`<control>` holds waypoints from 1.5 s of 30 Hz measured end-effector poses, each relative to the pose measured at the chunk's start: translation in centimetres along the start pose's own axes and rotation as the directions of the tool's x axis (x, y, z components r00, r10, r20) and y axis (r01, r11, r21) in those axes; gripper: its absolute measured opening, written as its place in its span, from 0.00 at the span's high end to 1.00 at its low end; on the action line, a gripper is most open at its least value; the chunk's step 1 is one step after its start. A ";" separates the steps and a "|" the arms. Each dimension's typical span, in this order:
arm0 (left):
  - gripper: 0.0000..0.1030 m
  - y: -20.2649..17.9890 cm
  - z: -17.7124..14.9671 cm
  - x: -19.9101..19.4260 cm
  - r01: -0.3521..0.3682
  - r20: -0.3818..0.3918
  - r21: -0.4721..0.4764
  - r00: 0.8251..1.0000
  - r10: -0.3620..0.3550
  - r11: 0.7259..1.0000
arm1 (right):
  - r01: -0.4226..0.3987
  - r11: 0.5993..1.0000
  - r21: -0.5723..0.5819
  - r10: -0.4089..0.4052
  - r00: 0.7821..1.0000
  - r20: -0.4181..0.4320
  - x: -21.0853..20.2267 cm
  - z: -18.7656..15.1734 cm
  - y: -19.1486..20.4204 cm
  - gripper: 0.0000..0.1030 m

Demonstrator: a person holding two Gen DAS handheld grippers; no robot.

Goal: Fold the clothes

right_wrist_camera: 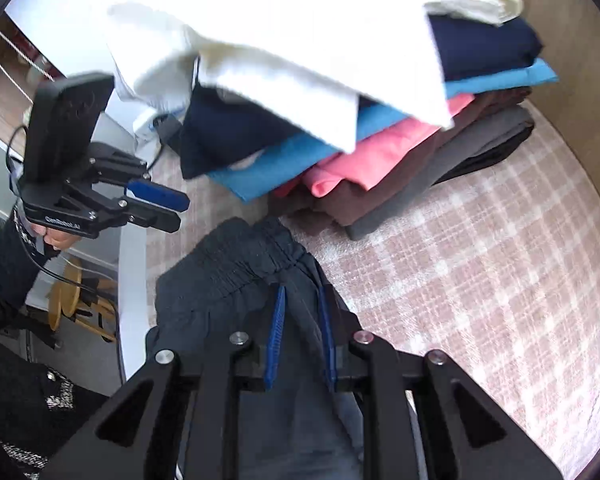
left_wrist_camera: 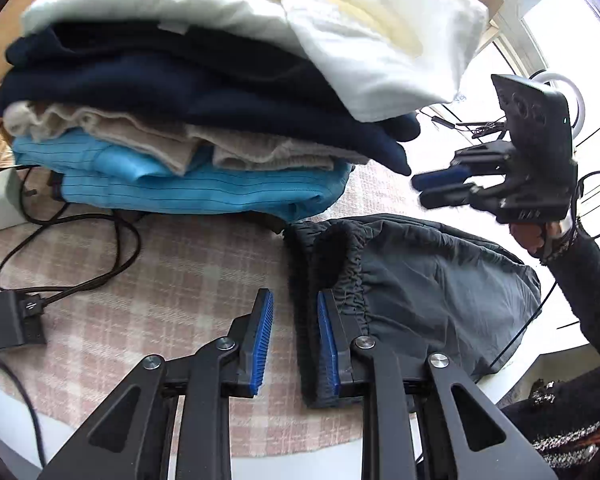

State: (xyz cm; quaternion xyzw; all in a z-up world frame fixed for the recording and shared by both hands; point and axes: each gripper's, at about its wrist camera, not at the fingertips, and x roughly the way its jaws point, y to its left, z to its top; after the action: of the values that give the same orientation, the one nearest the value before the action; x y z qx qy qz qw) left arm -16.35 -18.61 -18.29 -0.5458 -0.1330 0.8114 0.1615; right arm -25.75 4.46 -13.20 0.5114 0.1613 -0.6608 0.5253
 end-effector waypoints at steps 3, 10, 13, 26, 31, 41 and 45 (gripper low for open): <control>0.79 -2.6 -0.4 -1.7 0.019 0.018 0.060 1.000 -0.020 0.998 | 0.053 0.996 0.076 -0.062 0.991 0.115 -7.4 -2.5 -2.0 0.65; 0.75 -14.3 1.7 6.1 0.171 -0.122 0.342 0.983 -0.137 0.924 | 0.250 0.917 0.310 -0.289 0.954 0.086 -13.3 -15.9 -4.8 0.66; 0.71 -19.3 3.2 10.0 0.210 -0.182 0.489 0.974 -0.136 0.847 | 0.378 0.870 0.316 -0.397 0.918 -0.004 -13.0 -21.2 -6.1 0.63; 0.57 -27.1 4.6 19.8 0.244 -0.373 0.797 0.919 0.132 0.553 | 0.376 0.925 -0.057 -0.379 0.903 -0.202 -8.3 -25.2 -9.3 0.47; 0.57 -28.2 3.4 20.8 0.235 -0.365 0.836 0.913 0.184 0.496 | 0.331 0.939 -0.096 -0.344 0.908 -0.239 -7.3 -26.5 -10.5 0.47; 0.59 -28.7 2.7 20.6 0.242 -0.365 0.845 0.913 0.184 0.477 | 0.257 0.958 -0.129 -0.282 0.927 -0.247 -8.2 -27.5 -10.2 0.70; 0.76 -28.7 1.7 21.0 0.239 -0.368 0.841 0.911 0.188 0.486 | 0.263 0.953 -0.154 -0.295 0.920 -0.257 -8.2 -27.8 -10.0 0.73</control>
State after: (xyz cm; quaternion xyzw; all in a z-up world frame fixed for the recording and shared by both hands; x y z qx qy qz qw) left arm -21.98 16.04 -24.16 -0.5434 0.3256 0.6280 0.4520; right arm -20.86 33.61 -21.33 0.5389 0.3425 -0.6404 0.4269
